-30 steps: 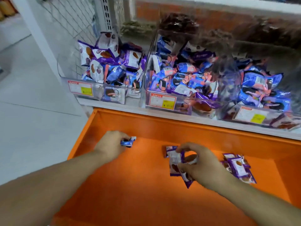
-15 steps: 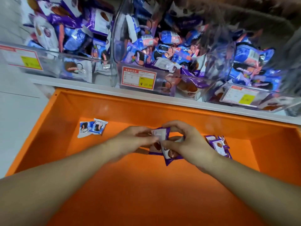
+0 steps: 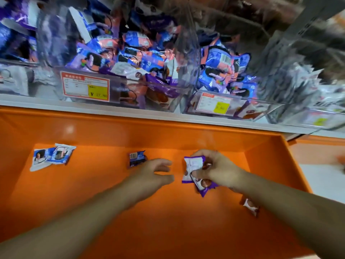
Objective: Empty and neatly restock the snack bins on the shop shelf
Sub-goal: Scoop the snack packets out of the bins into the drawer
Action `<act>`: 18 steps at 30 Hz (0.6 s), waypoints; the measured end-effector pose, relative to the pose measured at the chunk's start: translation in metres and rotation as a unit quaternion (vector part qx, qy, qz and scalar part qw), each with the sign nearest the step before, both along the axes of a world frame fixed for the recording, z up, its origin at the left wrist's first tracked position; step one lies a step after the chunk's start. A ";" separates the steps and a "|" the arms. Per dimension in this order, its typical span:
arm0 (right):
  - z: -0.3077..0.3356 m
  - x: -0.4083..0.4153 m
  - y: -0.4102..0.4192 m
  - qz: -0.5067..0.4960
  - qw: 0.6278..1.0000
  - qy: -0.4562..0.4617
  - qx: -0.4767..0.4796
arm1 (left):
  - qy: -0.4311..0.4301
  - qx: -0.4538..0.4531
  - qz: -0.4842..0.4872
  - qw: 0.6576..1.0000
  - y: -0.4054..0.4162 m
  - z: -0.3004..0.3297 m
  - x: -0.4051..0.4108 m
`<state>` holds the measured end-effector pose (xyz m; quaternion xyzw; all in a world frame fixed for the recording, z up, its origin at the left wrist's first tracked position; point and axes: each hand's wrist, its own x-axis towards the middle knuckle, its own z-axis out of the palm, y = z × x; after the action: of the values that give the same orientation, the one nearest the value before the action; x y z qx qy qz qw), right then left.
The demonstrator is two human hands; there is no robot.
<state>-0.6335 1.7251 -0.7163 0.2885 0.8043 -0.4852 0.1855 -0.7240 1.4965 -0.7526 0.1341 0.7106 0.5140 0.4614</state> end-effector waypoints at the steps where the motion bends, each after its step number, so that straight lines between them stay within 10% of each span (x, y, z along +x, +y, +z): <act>1: -0.002 0.007 0.017 -0.008 1.000 -0.011 0.017 | 0.020 -0.009 -0.001 1.000 0.005 0.000 0.003; 8: -0.007 0.030 0.087 0.052 0.986 -0.082 0.138 | 0.082 -0.014 -0.035 0.996 0.007 0.001 0.011; 18: 0.105 -0.027 -0.034 0.210 0.948 0.160 0.177 | 0.372 -0.015 -0.080 0.925 -0.051 0.127 -0.030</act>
<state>-0.6602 1.6906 -0.6116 0.0599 0.9386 -0.3253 0.0980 -0.7542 1.4459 -0.6256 0.3655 0.8256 0.3776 0.2054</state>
